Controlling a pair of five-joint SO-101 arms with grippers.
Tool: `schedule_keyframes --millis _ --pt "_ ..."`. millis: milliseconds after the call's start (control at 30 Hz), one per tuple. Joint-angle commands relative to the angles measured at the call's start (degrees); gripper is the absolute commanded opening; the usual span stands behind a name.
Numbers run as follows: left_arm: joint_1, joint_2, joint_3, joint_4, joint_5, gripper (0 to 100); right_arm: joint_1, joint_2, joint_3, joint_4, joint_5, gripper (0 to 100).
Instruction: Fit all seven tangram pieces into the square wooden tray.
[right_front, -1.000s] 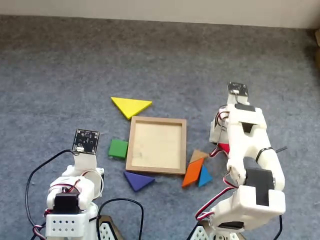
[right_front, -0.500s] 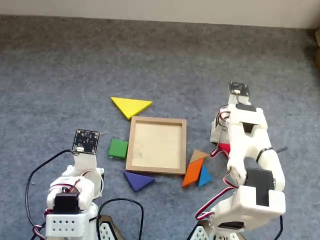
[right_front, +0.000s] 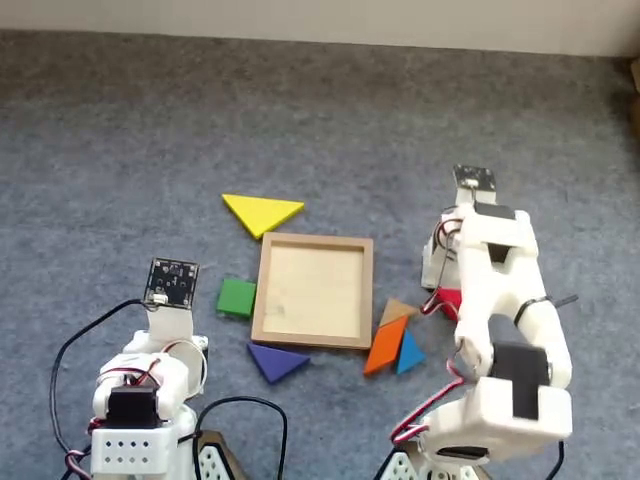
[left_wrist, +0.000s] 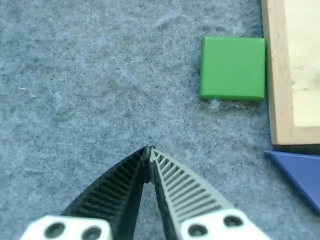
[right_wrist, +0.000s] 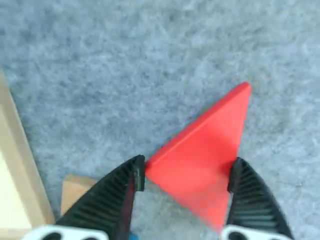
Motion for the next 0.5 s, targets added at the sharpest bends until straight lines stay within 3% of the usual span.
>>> schedule_keyframes --millis 0,267,467 --pt "-0.48 -1.71 1.10 0.53 -0.18 1 -3.12 -8.48 -3.21 3.03 0.70 20.1" --pt "-0.48 -1.71 1.10 0.53 -0.18 1 -10.15 -17.63 -3.30 8.31 0.35 20.1" --pt "-0.48 -1.71 1.10 0.53 -0.18 1 -7.34 -13.67 -3.21 7.87 0.26 23.8"
